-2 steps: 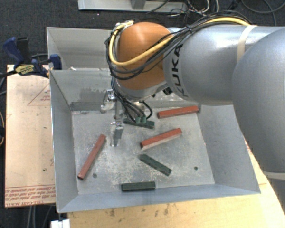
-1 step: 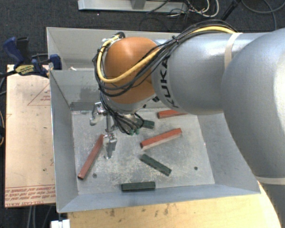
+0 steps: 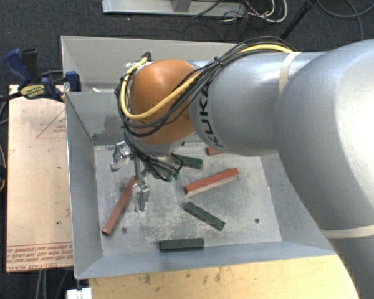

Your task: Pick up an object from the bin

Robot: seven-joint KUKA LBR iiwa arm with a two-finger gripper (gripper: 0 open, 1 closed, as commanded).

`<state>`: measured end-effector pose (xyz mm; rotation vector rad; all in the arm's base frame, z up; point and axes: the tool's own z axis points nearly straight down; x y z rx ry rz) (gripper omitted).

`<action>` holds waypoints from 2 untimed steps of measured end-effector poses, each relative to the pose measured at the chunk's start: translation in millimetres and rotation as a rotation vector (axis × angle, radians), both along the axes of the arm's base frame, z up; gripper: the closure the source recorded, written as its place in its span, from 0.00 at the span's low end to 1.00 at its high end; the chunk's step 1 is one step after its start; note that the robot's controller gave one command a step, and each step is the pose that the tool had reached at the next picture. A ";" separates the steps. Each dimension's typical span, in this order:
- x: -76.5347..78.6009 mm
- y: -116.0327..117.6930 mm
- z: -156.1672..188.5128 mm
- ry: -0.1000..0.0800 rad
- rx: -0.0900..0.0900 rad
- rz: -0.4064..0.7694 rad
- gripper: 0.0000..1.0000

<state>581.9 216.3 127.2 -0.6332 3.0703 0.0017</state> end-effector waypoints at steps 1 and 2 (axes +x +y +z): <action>-9.0 9.2 -38.2 0.004 -0.002 0.338 0.00; -3.3 30.2 -50.2 -0.011 0.003 0.443 1.00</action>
Offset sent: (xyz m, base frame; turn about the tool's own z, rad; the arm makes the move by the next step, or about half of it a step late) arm -0.0080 0.0267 -0.0572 -0.4452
